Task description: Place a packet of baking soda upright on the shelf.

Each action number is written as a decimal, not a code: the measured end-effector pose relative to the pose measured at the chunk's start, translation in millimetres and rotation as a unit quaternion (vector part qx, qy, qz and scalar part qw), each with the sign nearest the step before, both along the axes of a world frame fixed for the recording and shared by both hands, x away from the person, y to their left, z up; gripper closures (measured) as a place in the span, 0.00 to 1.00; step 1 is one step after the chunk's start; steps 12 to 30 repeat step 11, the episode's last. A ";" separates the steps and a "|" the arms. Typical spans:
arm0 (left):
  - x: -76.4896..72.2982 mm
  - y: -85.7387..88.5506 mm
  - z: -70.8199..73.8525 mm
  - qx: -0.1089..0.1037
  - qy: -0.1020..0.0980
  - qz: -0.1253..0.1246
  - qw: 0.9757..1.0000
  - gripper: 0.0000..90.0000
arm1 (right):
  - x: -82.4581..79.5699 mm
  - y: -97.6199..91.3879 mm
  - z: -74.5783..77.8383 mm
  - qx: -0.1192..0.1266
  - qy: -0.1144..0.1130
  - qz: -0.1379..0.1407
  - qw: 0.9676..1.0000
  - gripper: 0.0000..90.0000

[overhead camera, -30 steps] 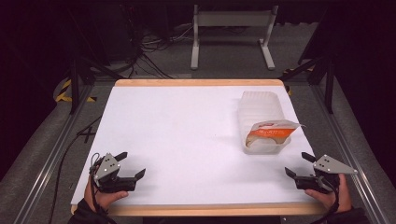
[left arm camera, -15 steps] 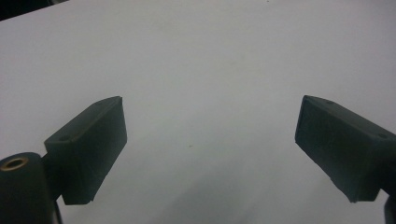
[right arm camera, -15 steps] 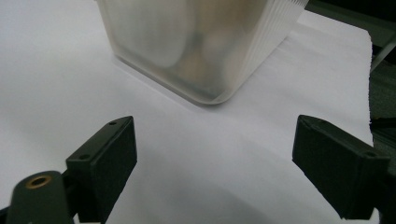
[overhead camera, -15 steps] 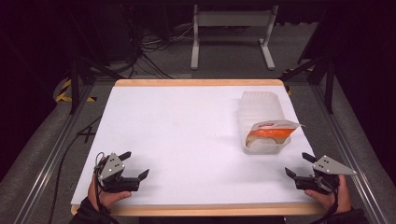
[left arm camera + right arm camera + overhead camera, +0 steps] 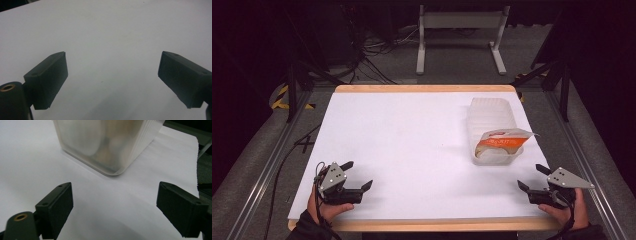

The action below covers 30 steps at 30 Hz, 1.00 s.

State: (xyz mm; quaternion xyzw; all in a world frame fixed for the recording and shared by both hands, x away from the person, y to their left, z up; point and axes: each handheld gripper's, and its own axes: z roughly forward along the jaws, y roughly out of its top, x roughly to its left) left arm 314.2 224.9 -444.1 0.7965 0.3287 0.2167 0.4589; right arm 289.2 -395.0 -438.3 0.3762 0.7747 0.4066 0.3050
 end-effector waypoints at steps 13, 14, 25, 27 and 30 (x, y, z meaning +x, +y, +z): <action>0.2 -1.3 0.7 0.001 -0.001 0.004 1.000 0.11 | -0.2 1.1 0.2 -0.003 0.004 -0.004 1.000 0.16; 0.2 -1.3 0.7 0.001 -0.001 0.004 1.000 0.11 | -0.2 1.1 0.2 -0.003 0.004 -0.004 1.000 0.16; 0.2 -1.3 0.7 0.001 -0.001 0.004 1.000 0.11 | -0.2 1.1 0.2 -0.003 0.004 -0.004 1.000 0.16; 0.2 -1.3 0.7 0.001 -0.001 0.004 1.000 0.11 | -0.2 1.1 0.2 -0.003 0.004 -0.004 1.000 0.16; 0.2 -1.3 0.7 0.001 -0.001 0.004 1.000 0.11 | -0.2 1.1 0.2 -0.003 0.004 -0.004 1.000 0.16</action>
